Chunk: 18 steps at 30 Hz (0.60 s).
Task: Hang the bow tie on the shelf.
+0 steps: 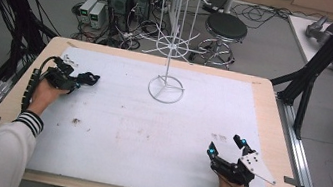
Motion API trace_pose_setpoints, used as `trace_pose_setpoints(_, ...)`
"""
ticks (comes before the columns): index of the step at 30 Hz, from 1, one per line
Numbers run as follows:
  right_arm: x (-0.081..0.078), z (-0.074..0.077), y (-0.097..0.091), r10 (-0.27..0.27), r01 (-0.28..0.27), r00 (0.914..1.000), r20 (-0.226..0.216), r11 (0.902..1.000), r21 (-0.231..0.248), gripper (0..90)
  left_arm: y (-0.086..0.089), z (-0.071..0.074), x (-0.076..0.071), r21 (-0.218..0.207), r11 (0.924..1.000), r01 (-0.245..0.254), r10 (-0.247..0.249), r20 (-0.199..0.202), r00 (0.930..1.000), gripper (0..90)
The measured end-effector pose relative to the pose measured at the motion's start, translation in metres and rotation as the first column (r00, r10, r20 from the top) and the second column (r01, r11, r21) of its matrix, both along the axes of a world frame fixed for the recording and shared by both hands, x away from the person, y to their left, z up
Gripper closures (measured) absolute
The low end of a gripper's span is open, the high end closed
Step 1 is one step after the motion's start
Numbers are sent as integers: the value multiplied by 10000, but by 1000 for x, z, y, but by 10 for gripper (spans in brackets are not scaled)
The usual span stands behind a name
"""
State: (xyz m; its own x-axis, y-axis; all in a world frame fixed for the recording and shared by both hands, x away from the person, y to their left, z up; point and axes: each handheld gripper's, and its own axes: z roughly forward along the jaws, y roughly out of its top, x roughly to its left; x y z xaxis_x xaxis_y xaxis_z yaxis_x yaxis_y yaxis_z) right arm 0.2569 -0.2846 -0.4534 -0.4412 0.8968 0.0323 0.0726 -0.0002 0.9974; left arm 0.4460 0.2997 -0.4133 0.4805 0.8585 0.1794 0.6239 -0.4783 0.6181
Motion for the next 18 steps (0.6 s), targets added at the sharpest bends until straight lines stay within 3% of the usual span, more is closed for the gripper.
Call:
trace_pose_setpoints(10, 0, 0, 0, 24, -25, 10000, 25, 10000, 25, 97, -2, 8, -9, -538, 9979, 362, -305, 1030, 9942, 724)
trace_pose_setpoints(18, 0, 0, 0, 15, -16, 10000, 43, 10000, 16, 97, -4, 15, -15, -1074, 9919, 674, -506, 1525, 9870, 737)
